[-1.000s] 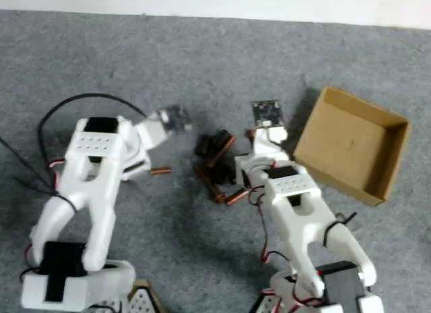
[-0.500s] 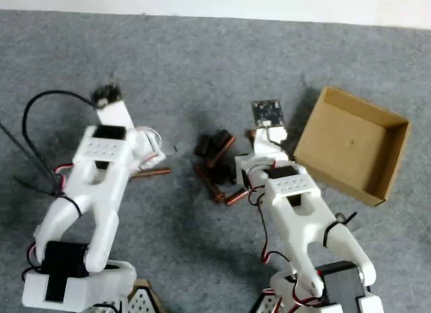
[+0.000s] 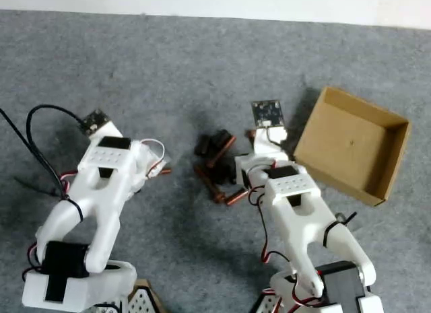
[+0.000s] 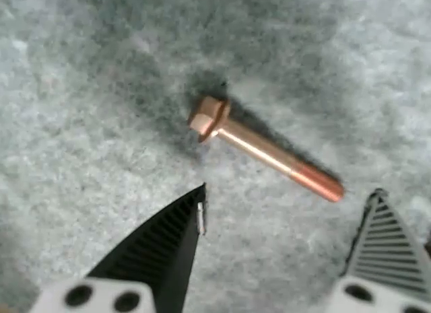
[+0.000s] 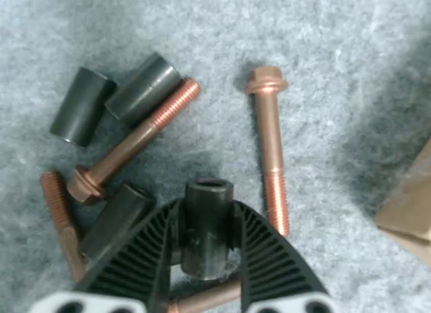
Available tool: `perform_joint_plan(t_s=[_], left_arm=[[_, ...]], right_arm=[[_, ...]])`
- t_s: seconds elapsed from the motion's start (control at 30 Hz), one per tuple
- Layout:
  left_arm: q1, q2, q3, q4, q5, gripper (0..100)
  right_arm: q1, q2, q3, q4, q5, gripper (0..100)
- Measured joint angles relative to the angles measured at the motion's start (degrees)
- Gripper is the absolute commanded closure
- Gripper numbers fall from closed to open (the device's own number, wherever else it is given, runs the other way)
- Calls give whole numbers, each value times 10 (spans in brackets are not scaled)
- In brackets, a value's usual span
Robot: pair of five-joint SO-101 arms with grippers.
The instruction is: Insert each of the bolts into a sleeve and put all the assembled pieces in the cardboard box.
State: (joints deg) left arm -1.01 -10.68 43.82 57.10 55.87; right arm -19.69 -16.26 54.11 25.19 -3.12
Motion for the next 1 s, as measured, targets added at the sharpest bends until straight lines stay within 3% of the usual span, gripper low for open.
perform_joint_plan(t_s=[0.27,0.47,0.87,1.0], left_arm=[[-43,0,47,-95,18,803],[-56,0,87,-164,19,805],[-56,-1,91,-174,20,809],[-56,-1,91,-174,21,909]], right_arm=[[0,0,0,0,0,995],[0,0,0,0,0,995],[0,0,0,0,0,995],[0,0,0,0,0,995]])
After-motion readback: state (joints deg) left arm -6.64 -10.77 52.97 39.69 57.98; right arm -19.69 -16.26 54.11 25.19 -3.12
